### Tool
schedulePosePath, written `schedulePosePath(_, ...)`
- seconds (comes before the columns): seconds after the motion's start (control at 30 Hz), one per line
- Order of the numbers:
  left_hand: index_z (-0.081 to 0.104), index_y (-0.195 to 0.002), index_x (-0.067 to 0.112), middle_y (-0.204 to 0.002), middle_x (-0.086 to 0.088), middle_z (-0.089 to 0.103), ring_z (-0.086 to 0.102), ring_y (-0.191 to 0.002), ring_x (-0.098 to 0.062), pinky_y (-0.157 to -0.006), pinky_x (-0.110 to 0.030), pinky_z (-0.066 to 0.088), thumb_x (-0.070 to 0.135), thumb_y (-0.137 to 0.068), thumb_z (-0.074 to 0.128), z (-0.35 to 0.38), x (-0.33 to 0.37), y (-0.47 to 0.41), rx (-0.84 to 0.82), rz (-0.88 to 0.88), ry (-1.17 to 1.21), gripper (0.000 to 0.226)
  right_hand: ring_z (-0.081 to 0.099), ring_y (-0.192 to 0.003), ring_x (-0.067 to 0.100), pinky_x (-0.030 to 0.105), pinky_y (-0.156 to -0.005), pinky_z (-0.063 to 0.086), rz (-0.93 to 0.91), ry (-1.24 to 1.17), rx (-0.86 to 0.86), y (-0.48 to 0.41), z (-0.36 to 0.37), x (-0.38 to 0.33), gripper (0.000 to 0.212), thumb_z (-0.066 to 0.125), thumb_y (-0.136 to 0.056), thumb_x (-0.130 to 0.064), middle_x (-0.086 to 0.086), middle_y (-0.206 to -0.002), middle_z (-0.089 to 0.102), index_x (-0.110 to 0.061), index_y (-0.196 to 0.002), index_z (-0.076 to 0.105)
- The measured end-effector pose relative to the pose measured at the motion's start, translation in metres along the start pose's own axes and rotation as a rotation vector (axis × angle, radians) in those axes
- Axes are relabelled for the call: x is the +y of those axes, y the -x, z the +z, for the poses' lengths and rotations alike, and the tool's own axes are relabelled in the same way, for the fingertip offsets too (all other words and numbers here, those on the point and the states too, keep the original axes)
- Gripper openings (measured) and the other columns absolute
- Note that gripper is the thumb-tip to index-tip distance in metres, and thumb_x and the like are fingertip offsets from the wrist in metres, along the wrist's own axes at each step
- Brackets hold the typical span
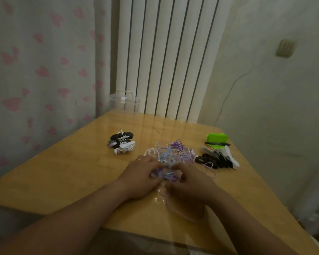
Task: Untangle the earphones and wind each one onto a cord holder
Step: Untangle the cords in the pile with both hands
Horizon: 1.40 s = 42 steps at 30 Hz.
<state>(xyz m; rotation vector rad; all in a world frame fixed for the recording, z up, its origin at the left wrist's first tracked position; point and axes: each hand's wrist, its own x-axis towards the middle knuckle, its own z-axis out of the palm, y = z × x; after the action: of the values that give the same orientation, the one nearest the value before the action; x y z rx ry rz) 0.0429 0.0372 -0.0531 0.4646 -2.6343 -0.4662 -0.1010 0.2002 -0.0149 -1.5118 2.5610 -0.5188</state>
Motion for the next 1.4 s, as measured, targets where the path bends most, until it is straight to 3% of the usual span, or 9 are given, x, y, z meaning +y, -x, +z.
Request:
schedulePosePath(0.17, 0.066, -0.113, 0.035, -0.108, 0.017, 0.052, 0.053, -0.106, -0.007, -0.095, -0.033, 0.049, 0.028, -0.1, 0.063, 0.0, -0.01, 0.0, 0.127, -0.067, 0.115, 0.015, 0.064, -0.097, 0.013, 0.042, -0.089, 0.057, 0.075, -0.084, 0.058, -0.006, -0.006, 0.004, 0.014, 0.068, -0.097, -0.033, -0.005, -0.106, 0.069, -0.023, -0.108, 0.07)
schedulePosePath(0.37, 0.063, -0.118, 0.03, -0.113, 0.011, 0.052, 0.055, -0.106, -0.011, -0.096, -0.038, 0.05, 0.039, -0.103, 0.057, 0.003, -0.007, -0.003, 0.156, -0.134, 0.05, 0.019, 0.068, -0.069, 0.019, 0.046, -0.07, 0.058, 0.131, -0.759, 0.207, 0.005, -0.03, 0.016, 0.012, 0.057, -0.104, -0.01, 0.018, -0.087, 0.071, -0.008, -0.102, 0.068)
schedulePosePath(0.53, 0.063, -0.114, 0.03, -0.113, 0.012, 0.053, 0.054, -0.104, -0.012, -0.093, -0.041, 0.049, 0.029, -0.103, 0.056, 0.002, -0.005, 0.0, 0.175, -0.128, -0.013, 0.013, 0.042, -0.053, 0.018, 0.03, -0.048, 0.031, 0.123, -0.929, 0.23, 0.006, -0.03, 0.008, 0.013, 0.05, -0.107, -0.012, 0.012, -0.075, 0.059, -0.005, -0.105, 0.061)
schedulePosePath(0.7, 0.063, -0.097, 0.023, -0.101, 0.003, 0.061, 0.058, -0.095, -0.018, -0.082, -0.037, 0.049, 0.017, -0.105, 0.049, -0.002, -0.008, 0.001, 0.325, -0.27, 0.261, 0.017, 0.022, -0.047, 0.011, 0.023, -0.043, 0.016, 0.072, -1.204, 0.275, 0.006, -0.048, -0.003, 0.019, 0.043, -0.105, -0.008, -0.001, -0.059, 0.032, -0.011, -0.09, 0.055)
schedulePosePath(0.87, 0.064, -0.128, 0.019, -0.133, 0.003, 0.059, 0.054, -0.124, -0.018, -0.106, -0.048, 0.045, 0.054, -0.093, 0.038, -0.011, 0.0, 0.004, 0.558, -0.278, 0.254, 0.056, 0.023, -0.046, 0.011, 0.022, -0.043, 0.019, 0.003, -1.124, 0.398, 0.008, -0.072, -0.018, 0.02, 0.043, -0.103, -0.008, -0.003, -0.057, 0.034, -0.012, -0.087, 0.055)
schedulePosePath(0.97, 0.047, -0.15, 0.027, -0.146, 0.009, 0.054, 0.051, -0.133, -0.008, -0.11, -0.039, 0.046, 0.087, -0.084, 0.04, -0.028, 0.037, 0.0, 0.353, -0.174, 0.62, 0.089, 0.031, -0.048, 0.012, 0.024, -0.043, 0.025, -0.071, -1.053, 0.396, 0.008, -0.083, -0.03, 0.015, 0.047, -0.105, -0.01, -0.004, -0.057, 0.04, -0.008, -0.098, 0.06)
schedulePosePath(1.1, 0.049, -0.146, 0.029, -0.129, 0.004, 0.071, 0.068, -0.117, -0.007, -0.098, -0.035, 0.056, 0.069, -0.094, 0.059, -0.052, 0.095, -0.014, -0.073, 0.011, 0.841, 0.066, 0.064, -0.064, 0.013, 0.023, -0.055, 0.048, -0.209, -0.91, 0.294, 0.011, -0.095, -0.052, 0.011, 0.062, -0.102, -0.014, 0.004, -0.075, 0.068, -0.009, -0.103, 0.072)
schedulePosePath(1.23, 0.065, -0.107, 0.006, -0.071, 0.003, 0.065, 0.065, -0.074, -0.017, -0.082, -0.041, 0.059, 0.03, -0.11, 0.051, -0.067, 0.108, -0.015, -0.011, -0.067, 1.038, 0.029, 0.071, -0.102, 0.009, 0.025, -0.082, 0.05, -0.23, -0.964, 0.243, 0.011, -0.107, -0.047, 0.015, 0.069, -0.098, -0.018, -0.001, -0.106, 0.078, -0.012, -0.107, 0.079)
schedulePosePath(1.4, 0.051, -0.078, 0.017, -0.06, 0.003, 0.03, 0.031, -0.048, -0.011, -0.043, -0.024, 0.03, 0.03, -0.11, 0.041, -0.095, 0.096, -0.025, 0.017, -0.102, 1.704, 0.036, 0.068, -0.116, 0.027, 0.047, -0.103, 0.052, -0.147, -1.117, 0.104, 0.007, -0.079, -0.035, 0.033, 0.044, -0.109, -0.029, 0.005, -0.114, 0.076, -0.021, -0.126, 0.071)
